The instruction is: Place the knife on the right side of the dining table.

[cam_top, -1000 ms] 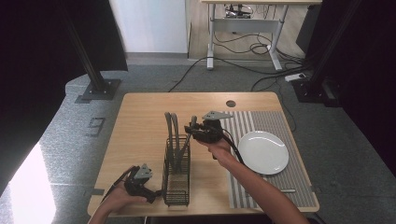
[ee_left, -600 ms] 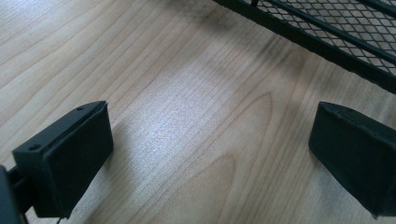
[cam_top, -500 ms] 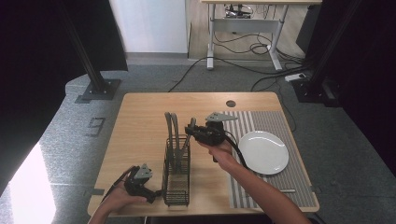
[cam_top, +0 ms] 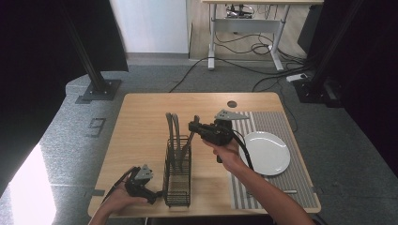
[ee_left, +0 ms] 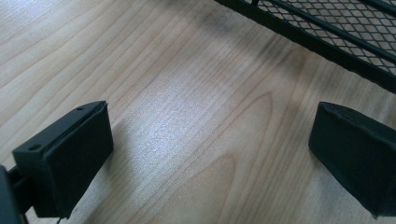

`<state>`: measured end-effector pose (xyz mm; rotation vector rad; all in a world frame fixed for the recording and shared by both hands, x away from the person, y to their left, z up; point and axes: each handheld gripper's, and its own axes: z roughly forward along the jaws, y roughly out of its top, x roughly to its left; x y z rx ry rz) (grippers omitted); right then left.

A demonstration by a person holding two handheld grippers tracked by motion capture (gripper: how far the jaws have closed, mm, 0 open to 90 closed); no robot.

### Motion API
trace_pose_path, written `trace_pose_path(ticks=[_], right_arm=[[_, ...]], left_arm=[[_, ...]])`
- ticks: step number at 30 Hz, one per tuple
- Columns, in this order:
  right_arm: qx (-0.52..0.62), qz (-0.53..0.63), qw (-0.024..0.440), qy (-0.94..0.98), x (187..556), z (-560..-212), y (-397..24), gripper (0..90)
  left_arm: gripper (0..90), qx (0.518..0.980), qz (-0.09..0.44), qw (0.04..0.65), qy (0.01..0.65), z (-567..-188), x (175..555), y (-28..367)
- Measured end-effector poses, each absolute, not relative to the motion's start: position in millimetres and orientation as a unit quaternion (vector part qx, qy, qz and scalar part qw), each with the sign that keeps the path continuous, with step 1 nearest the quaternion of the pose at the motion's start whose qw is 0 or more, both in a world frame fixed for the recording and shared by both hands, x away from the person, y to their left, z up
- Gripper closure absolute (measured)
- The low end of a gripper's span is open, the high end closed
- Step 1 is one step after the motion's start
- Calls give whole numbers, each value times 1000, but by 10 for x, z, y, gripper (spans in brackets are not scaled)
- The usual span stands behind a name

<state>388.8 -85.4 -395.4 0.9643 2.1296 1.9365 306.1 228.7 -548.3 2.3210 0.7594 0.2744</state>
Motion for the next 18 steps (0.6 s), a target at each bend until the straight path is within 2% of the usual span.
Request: trace_pose_path(ticks=[10,18], right_arm=[[300,687,98,655,3753,-3544,-1156,825],[322,710,121,615,3736,-3428,-1518,825]], left_arm=[[0,889,106,336,292,-5484,3060,2286],[0,889,105,336,291,-5484,3061,2287]])
